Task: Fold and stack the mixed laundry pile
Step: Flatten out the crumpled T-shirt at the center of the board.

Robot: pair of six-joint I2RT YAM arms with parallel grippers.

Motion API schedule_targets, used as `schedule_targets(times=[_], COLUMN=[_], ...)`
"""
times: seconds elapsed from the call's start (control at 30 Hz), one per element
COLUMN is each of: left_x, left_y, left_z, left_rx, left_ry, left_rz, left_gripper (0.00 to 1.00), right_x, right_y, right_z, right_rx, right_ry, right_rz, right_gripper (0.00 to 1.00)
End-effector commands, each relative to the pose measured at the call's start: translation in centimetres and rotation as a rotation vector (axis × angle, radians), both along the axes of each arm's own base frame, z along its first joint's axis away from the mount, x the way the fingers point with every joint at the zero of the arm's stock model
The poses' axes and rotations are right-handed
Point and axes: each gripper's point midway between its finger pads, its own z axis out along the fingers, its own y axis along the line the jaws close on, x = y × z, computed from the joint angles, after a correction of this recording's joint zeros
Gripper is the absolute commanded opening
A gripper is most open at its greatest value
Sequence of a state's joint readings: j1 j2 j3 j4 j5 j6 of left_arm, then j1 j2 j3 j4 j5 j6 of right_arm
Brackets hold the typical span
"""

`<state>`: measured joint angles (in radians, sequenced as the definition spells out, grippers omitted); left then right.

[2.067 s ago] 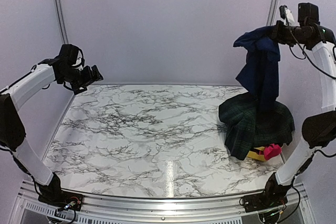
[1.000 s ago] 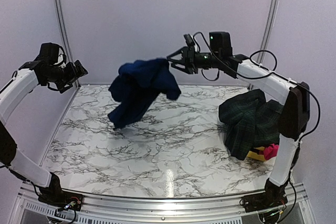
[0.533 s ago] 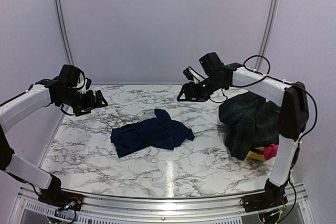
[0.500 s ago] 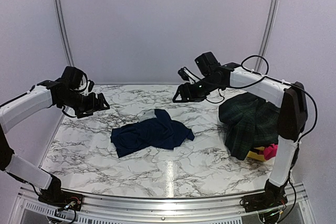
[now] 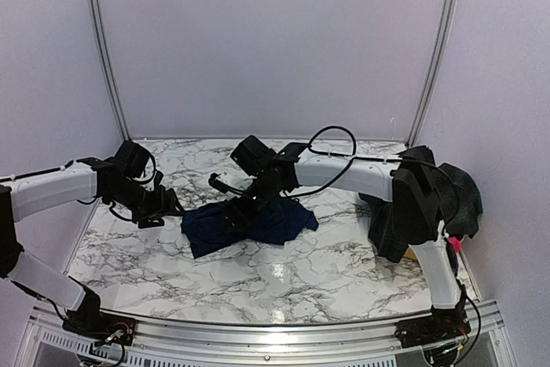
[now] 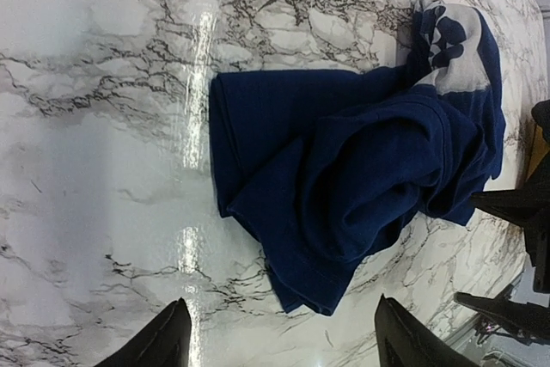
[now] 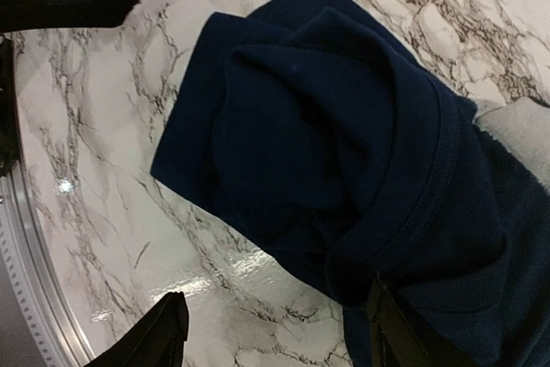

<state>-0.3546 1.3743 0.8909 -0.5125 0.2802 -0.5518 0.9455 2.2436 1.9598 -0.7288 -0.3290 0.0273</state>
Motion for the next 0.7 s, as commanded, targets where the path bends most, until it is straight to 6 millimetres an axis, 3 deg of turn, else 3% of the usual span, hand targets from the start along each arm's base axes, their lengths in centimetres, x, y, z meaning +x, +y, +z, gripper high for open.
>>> schedule_targets(times=[0.0,0.23,0.33,0.5,0.53,0.63,0.67], left_x=[-0.5,-0.2,0.6,1.6,1.8,2.3,2.5], left_y=[-1.3,-2.4,-2.5,-2.9,-3.0,-3.3,-3.2], left_z=[-1.1,-3.5,-4.9,-7.2,-7.5,-7.7,-7.4], left_rx=[-0.089,-0.141,-0.127,-0.108,-0.106,-0.108,-0.108], left_ry=[0.03,0.06,0.077,0.121,0.126,0.124,0.115], left_rz=[0.012,0.05,0.069,0.082,0.084,0.076,0.078], left_gripper=[0.73,0.65,0.6,0.44,0.39,0.2,0.12], right_x=[1.7,3.2,3.4,4.9,5.2,5.8,5.9], right_y=[0.0,-1.0,-1.2,-2.4,-2.7,-3.2,-3.3], right_z=[-1.0,-4.1,-4.8,-4.7,-4.6,-3.7,-3.1], right_rx=[-0.068,-0.206,-0.253,-0.315,-0.327,-0.338,-0.335], right_ry=[-0.086,-0.19,-0.213,-0.285,-0.301,-0.331,-0.339], right_rz=[-0.031,-0.059,-0.057,-0.119,-0.132,-0.166,-0.175], right_gripper=[0.67,0.59,0.57,0.42,0.38,0.06,0.0])
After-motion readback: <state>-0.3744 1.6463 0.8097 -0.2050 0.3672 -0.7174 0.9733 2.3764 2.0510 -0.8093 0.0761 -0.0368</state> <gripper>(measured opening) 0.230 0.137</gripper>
